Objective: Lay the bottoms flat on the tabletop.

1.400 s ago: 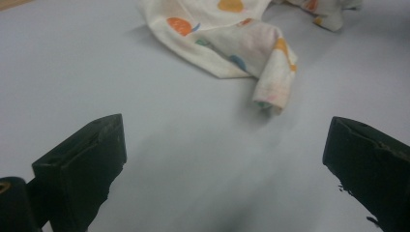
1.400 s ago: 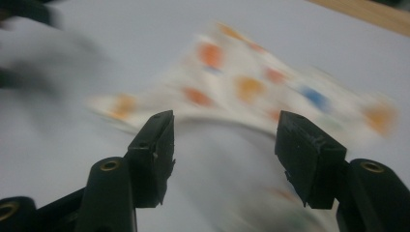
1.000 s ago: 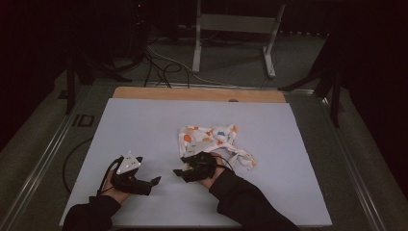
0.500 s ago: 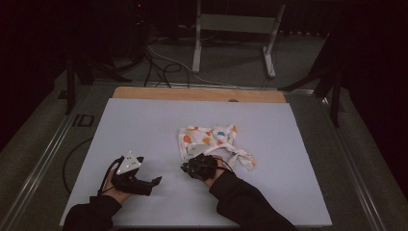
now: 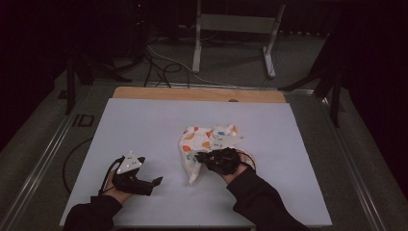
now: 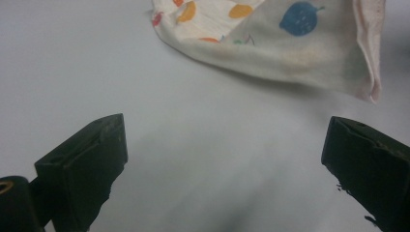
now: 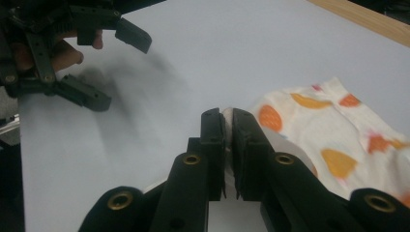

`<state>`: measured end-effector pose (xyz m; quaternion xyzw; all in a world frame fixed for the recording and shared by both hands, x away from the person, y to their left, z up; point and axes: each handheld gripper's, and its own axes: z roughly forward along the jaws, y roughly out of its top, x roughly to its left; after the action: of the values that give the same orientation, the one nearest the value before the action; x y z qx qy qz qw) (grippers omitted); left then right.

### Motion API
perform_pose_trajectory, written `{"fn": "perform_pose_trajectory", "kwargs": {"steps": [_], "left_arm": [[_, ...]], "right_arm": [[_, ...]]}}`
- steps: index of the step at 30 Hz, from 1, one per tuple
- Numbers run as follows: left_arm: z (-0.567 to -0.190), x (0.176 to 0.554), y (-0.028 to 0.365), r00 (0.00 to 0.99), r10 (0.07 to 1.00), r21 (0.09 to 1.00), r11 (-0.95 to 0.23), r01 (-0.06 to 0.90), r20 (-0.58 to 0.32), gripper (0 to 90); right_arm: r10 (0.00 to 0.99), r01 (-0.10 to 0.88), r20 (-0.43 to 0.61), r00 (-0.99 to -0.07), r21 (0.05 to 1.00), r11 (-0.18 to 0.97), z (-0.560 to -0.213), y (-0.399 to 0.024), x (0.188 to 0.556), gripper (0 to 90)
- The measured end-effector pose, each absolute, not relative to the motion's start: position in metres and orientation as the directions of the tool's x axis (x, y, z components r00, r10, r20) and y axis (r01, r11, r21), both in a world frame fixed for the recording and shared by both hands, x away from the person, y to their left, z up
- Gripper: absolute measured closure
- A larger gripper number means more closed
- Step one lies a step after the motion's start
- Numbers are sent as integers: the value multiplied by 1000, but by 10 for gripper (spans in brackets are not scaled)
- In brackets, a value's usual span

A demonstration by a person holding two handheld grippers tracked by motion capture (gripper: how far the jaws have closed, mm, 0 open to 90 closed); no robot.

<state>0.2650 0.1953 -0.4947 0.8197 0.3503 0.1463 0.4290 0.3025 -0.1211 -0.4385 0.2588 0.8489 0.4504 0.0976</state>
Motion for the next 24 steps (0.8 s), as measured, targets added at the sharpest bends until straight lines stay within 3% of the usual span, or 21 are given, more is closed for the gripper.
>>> {"fn": "perform_pose_trajectory", "kwargs": {"steps": [4, 6, 9, 11, 17, 24], "left_arm": [[-492, 263, 192, 724, 687, 807, -396, 438, -55, 32], [-491, 262, 189, 734, 677, 807, -402, 433, -57, 32], [-489, 259, 181, 753, 656, 809, -413, 418, -54, 33], [-487, 256, 174, 774, 631, 808, -425, 408, -59, 37], [-487, 246, 146, 843, 532, 792, -477, 381, -85, 46], [-496, 242, 115, 888, 454, 765, -544, 344, -77, 50]], "right_arm": [[536, 368, 74, -841, 804, 467, -443, -136, 296, 821], [557, 393, 81, -826, 791, 468, -450, -154, 286, 742], [590, 393, 57, -806, 796, 461, -449, -169, 281, 503], [618, 399, 53, -784, 806, 437, -447, -179, 280, 398], [657, 428, 105, -746, 833, 352, -445, -202, 284, 182], [610, 436, 156, -777, 832, 343, -453, -194, 276, 185]]}}
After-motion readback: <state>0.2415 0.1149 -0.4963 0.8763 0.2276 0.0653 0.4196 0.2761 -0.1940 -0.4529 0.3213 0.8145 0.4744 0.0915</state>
